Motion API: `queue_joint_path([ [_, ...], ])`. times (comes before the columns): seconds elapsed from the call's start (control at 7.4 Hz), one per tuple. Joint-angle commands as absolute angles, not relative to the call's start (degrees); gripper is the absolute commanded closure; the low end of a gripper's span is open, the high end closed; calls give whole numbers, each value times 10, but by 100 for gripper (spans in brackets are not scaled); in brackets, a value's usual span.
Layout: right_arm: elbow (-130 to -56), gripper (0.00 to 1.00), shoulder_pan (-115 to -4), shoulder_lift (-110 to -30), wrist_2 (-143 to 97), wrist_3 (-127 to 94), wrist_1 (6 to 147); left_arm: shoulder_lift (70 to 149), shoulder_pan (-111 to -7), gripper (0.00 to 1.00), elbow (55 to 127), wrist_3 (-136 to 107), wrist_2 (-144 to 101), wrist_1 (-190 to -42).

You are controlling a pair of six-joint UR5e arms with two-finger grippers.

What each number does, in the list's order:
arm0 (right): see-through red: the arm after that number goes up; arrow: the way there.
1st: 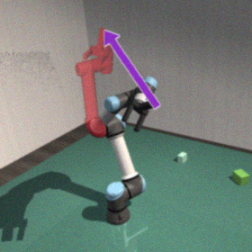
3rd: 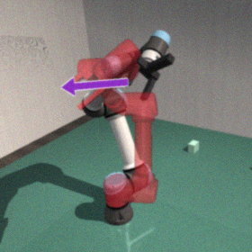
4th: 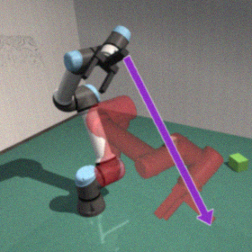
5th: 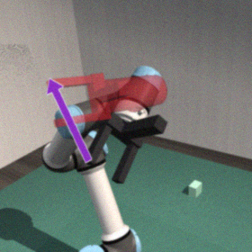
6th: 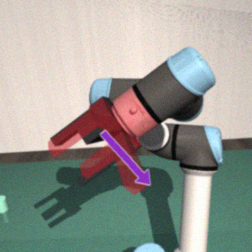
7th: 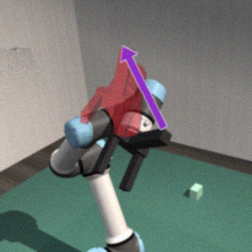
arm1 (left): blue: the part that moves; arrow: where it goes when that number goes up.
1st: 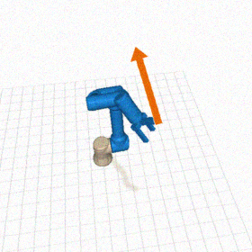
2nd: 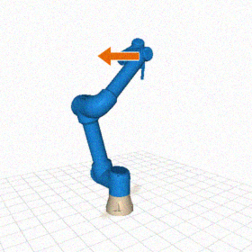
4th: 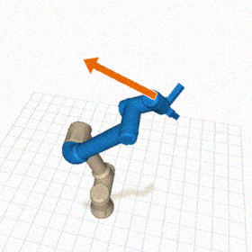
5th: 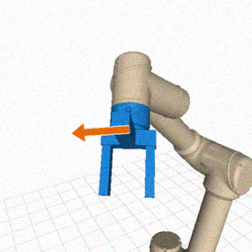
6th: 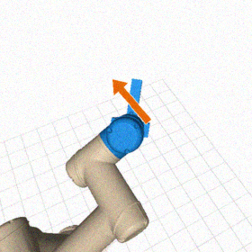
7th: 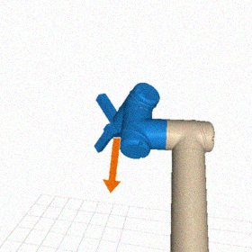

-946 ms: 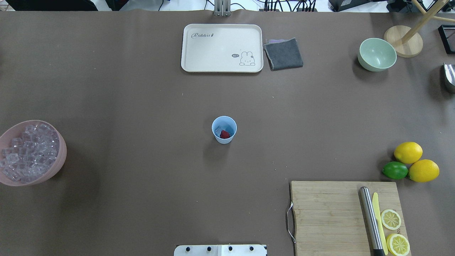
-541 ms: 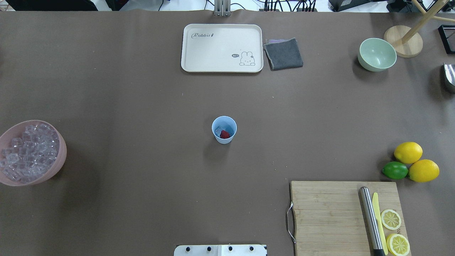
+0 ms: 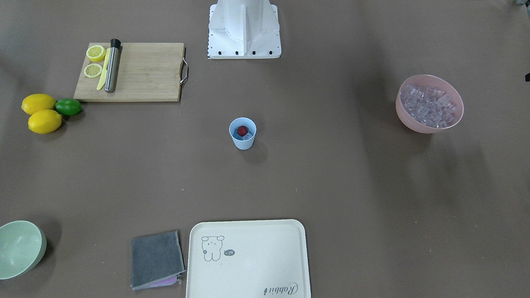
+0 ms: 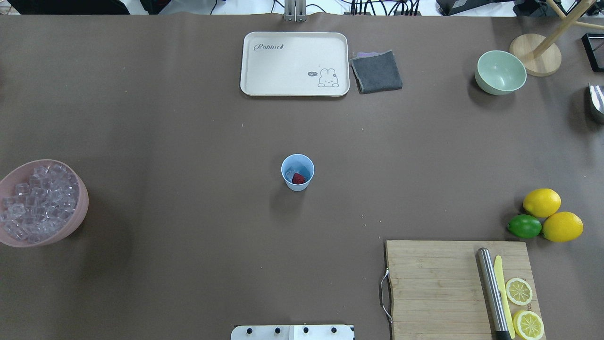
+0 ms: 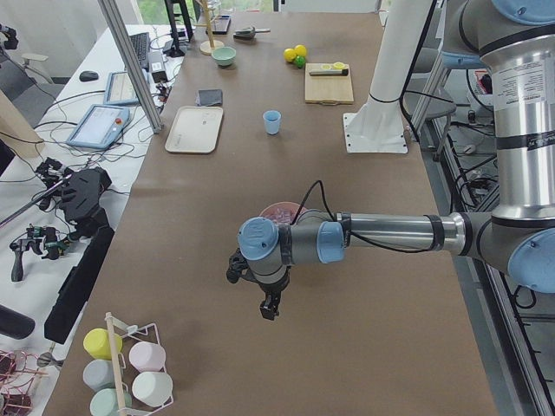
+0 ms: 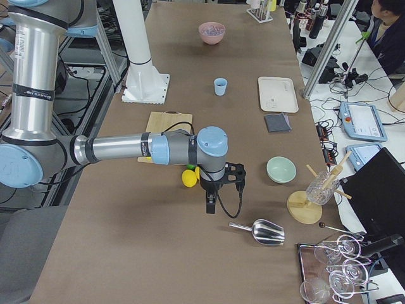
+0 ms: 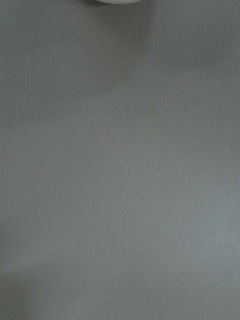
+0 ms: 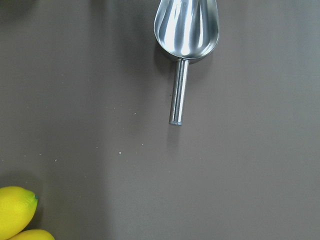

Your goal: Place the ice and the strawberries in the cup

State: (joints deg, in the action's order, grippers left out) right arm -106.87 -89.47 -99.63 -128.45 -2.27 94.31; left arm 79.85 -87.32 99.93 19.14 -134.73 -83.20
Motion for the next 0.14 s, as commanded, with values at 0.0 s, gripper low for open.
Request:
queue_joint_path([
  [0.0, -1070, 0, -895, -994, -1286, -22, 943, 799, -873, 2, 998, 192, -1347, -832],
])
